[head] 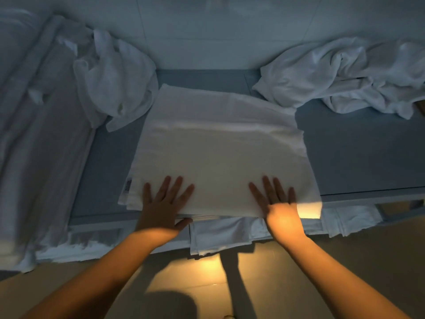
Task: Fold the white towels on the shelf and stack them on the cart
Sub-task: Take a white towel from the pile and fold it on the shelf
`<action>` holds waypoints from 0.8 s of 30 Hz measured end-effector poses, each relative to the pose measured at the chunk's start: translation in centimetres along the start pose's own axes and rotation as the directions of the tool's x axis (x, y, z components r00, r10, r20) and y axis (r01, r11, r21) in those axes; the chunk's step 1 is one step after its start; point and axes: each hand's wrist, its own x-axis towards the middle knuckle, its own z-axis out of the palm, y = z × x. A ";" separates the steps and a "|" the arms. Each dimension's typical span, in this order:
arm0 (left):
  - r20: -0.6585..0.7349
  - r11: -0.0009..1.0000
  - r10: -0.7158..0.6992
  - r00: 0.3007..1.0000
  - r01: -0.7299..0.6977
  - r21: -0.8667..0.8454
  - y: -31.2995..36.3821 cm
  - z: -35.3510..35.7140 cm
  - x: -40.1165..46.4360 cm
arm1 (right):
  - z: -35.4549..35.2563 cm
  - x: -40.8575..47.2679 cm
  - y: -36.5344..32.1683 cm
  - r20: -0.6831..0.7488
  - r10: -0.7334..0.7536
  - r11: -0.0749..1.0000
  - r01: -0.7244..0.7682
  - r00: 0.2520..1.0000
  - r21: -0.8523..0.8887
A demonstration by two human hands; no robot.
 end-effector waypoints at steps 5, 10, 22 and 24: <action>-0.005 0.999 -0.020 1.000 0.020 -0.042 0.0 -0.5 -2.2 | -0.2 -1.5 -0.1 0.076 -0.027 0.995 0.034 0.997 -0.093; -0.050 0.999 -0.004 0.999 0.001 -0.042 0.4 -0.8 -3.7 | -0.7 -2.9 -0.4 0.110 -0.045 0.996 0.053 0.993 -0.070; 0.247 0.990 -0.137 0.959 0.126 0.057 -0.8 -2.6 -3.6 | -1.6 -3.3 -0.4 0.091 -0.024 0.998 0.030 0.996 -0.059; 0.164 0.988 -0.151 0.975 0.150 0.021 -0.6 -3.0 -4.9 | -1.7 -3.7 0.4 0.067 -0.008 0.999 0.010 0.998 -0.035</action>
